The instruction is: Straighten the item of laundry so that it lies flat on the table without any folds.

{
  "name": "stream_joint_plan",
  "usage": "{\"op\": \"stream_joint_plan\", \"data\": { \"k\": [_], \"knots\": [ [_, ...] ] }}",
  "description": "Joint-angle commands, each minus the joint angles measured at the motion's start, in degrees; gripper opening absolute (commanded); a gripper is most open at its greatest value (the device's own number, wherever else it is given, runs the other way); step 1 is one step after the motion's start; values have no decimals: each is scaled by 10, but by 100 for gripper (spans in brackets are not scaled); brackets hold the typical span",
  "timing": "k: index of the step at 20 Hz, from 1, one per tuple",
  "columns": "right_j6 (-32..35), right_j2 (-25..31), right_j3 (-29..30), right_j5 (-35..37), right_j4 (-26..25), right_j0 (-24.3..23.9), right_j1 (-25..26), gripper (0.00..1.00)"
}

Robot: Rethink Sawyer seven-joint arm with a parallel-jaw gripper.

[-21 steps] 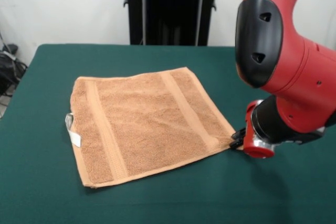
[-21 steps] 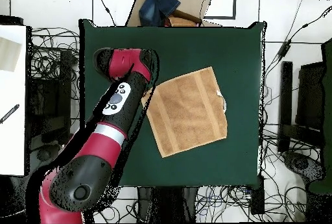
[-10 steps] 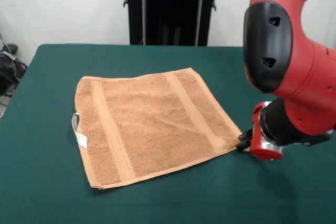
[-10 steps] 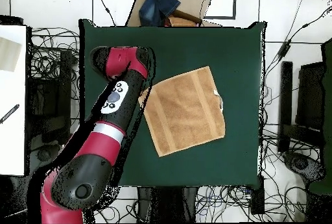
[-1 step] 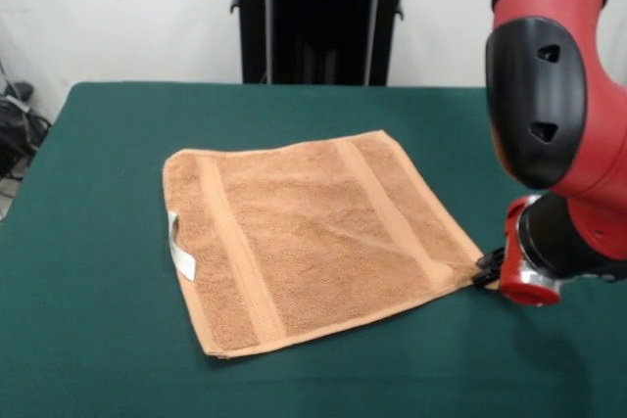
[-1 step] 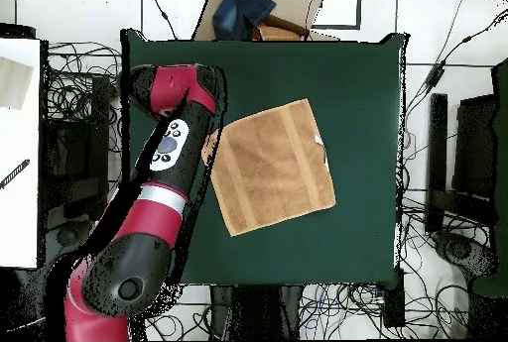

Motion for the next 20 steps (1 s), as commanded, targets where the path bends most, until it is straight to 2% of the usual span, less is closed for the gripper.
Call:
{"op": "stream_joint_plan", "data": {
  "k": [1, 16, 20],
  "knots": [
    [179, 77, -28, -32, 71, 18, 58, 0],
    [174, 92, -11, -31, 70, 21, 40, 0],
    [186, 90, -21, -21, 78, 23, 41, 0]
  ]
}}
